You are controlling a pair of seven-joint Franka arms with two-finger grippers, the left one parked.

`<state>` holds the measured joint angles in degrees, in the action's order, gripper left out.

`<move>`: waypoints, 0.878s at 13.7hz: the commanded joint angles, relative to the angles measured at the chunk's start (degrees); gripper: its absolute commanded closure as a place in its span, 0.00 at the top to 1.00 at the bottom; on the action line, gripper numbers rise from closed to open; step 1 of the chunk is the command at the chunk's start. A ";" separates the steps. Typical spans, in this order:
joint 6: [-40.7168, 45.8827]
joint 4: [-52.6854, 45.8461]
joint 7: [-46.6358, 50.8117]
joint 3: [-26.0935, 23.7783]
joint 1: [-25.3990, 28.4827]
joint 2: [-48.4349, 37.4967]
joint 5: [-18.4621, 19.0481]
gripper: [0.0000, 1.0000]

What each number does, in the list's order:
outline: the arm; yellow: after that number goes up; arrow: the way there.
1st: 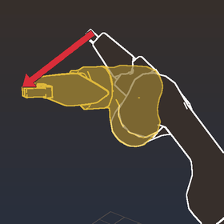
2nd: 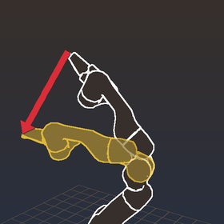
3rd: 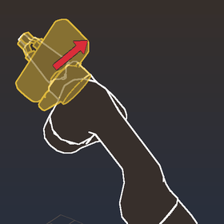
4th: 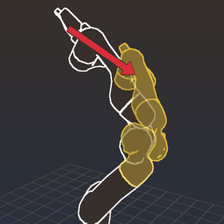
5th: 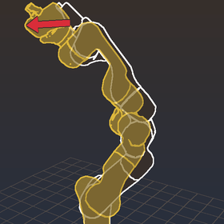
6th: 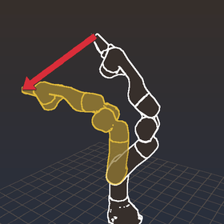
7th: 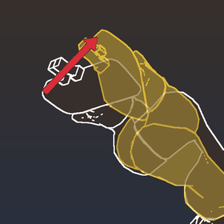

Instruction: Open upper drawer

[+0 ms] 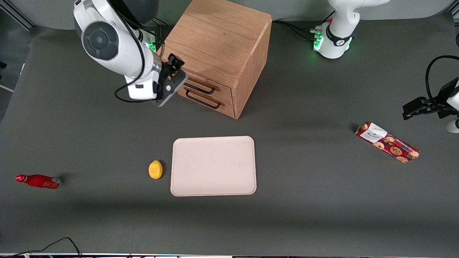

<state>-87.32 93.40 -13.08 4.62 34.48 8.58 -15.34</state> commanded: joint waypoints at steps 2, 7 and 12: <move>-6.10 4.33 -0.63 -1.98 0.59 1.08 -1.80 1.00; -8.83 8.20 -6.06 -2.60 -0.20 1.26 -2.86 1.00; -11.74 12.16 -8.97 -2.69 -0.38 1.26 -2.94 1.00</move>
<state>-97.90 103.80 -19.37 2.10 34.70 10.61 -16.57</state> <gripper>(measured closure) 0.000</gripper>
